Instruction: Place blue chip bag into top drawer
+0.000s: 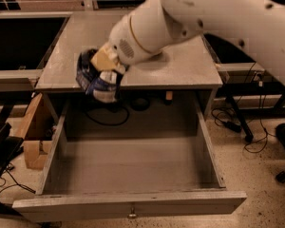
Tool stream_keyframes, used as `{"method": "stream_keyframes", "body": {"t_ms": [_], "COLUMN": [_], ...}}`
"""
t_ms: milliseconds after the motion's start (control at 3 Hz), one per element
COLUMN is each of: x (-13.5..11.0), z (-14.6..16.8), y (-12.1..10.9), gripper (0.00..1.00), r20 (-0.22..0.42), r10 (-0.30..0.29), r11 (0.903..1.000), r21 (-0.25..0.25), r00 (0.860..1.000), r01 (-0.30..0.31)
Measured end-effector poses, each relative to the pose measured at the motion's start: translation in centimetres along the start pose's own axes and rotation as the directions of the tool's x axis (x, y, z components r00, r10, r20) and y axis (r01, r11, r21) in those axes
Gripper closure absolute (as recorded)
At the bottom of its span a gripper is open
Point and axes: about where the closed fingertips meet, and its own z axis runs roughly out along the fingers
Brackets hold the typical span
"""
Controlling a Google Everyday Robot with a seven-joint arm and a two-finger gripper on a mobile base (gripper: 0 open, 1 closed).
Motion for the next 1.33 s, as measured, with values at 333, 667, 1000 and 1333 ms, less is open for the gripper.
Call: {"method": "stream_keyframes", "body": {"t_ms": [333,667,1000,1333], "x": [5.6,16.1,22.1,23.1], "z": [1.8,8.8,13.8,14.7], "y": [2.5,4.2,3.7,3.7], "gripper": [1.0,1.0,1.0,0.83], "r20": [0.026,0.044,0.058,0.059], "r10": [0.057,0.133,0.175,0.2], "r11": [0.9982,0.9893,0.9805,0.9741], "r21": [-0.019,-0.066,-0.1,-0.119], "r00": [0.998,0.99,0.983,0.978], "r01": [-0.056,-0.13,-0.169,-0.192]}}
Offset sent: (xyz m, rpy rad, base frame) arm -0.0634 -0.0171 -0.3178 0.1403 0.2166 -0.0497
